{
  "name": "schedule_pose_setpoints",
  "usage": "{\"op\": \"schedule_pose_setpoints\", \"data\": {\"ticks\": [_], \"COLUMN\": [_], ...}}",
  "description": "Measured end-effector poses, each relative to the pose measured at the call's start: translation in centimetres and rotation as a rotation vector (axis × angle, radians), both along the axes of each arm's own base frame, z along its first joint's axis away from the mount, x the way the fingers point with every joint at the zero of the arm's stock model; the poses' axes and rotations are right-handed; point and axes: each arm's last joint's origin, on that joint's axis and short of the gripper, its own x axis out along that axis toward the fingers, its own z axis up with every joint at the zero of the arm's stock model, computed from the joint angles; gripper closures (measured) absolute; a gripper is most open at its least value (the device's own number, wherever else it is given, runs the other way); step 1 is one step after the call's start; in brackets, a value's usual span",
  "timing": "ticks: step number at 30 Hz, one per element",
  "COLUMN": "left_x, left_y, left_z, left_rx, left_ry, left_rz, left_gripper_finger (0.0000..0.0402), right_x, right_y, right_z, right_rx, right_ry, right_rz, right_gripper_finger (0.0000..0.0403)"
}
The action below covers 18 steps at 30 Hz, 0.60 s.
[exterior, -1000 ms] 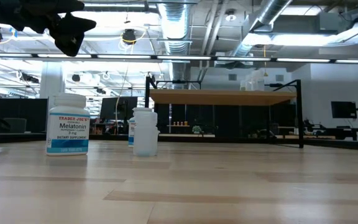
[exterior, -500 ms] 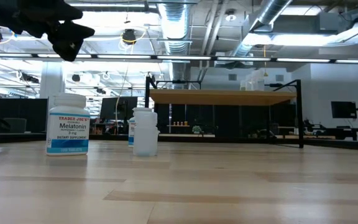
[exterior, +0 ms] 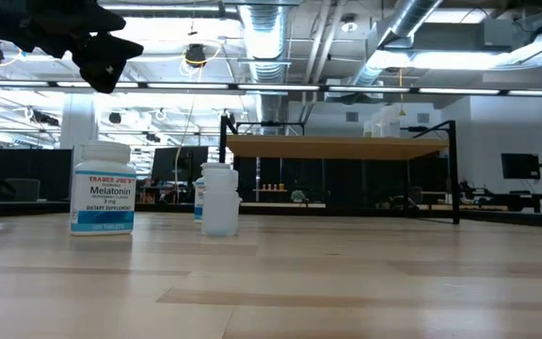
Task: Pick and place medicine bottles onto shelf by color
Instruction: Put the bottom translucent medicine bottle onto the middle of the shelf
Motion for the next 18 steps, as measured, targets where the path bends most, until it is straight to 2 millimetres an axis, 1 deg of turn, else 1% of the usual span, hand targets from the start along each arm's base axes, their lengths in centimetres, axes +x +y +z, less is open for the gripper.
{"op": "schedule_pose_setpoints", "data": {"ticks": [4, 9, 14, 16, 18], "left_x": [0.0, 0.0, 0.0, 0.0, 0.0], "left_y": [0.0, 0.0, 0.0, 0.0, 0.0], "left_z": [0.0, 0.0, -0.1, -0.1, -0.1], "left_rx": [0.0, 0.002, 0.002, 0.002, 0.002], "left_ry": [0.001, 0.005, 0.006, 0.007, 0.007], "left_rz": [0.0, 0.001, 0.0, 0.0, 0.0], "left_gripper_finger": [0.0237, 0.0237, 0.0237, 0.0237, 0.0237], "right_x": [0.3, 0.1, -0.6, -1.1, -1.7], "right_y": [0.3, 0.6, 1.5, 2.1, 2.7], "right_z": [-1.0, -1.0, -0.9, -0.9, -0.9], "right_rx": [-0.019, -0.044, -0.075, -0.083, -0.086], "right_ry": [0.026, 0.016, 0.0, -0.003, -0.004], "right_rz": [-0.055, -0.186, -0.349, -0.369, -0.352], "right_gripper_finger": [0.0177, 0.0177, 0.0177, 0.0177, 0.0177]}}
